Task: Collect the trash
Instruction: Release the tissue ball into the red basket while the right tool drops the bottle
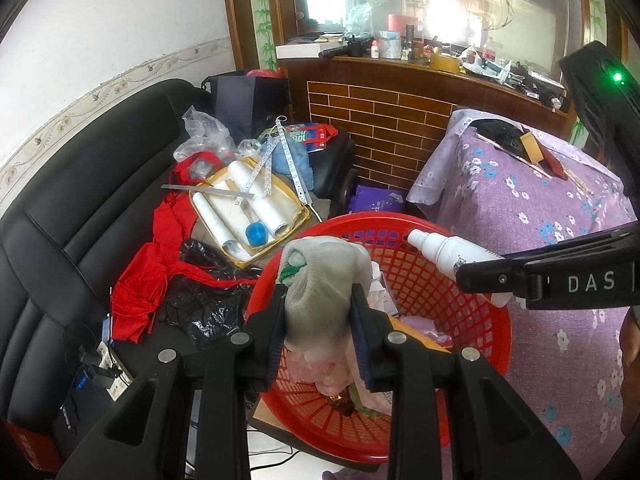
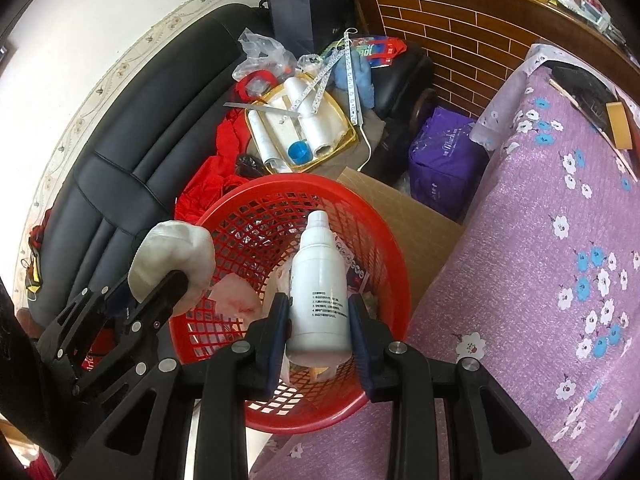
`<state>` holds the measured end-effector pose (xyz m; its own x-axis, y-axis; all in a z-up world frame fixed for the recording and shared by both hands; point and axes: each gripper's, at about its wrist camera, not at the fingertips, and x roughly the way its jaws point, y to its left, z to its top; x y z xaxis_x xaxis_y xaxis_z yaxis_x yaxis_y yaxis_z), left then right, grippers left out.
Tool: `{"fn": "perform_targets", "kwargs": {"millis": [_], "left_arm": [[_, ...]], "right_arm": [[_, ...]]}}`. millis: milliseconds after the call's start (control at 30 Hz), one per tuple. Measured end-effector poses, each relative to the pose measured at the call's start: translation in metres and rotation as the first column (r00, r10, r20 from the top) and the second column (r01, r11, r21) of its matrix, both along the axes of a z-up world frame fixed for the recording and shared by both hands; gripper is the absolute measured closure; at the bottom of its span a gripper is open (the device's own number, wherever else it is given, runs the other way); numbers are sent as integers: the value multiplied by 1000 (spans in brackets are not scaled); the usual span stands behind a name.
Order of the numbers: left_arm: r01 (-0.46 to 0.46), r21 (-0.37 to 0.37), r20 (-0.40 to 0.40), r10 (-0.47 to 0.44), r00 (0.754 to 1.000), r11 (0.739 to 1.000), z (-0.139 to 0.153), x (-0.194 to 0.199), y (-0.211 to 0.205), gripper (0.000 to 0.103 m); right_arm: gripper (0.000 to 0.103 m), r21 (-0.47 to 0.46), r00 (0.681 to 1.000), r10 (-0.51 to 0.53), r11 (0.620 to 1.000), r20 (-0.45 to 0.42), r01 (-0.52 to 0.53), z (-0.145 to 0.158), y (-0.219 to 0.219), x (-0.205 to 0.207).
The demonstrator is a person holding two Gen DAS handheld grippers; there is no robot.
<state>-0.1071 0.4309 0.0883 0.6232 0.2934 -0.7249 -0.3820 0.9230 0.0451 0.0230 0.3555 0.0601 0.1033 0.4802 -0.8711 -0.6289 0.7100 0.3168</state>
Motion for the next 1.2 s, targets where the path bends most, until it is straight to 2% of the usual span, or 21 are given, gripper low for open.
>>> {"fn": "perform_targets", "kwargs": {"millis": [1200], "left_arm": [[0, 4, 5, 0, 1000, 1000, 0, 5, -2, 70]], "right_arm": [[68, 19, 1000, -6, 1000, 5, 6, 8, 2, 4]]}}
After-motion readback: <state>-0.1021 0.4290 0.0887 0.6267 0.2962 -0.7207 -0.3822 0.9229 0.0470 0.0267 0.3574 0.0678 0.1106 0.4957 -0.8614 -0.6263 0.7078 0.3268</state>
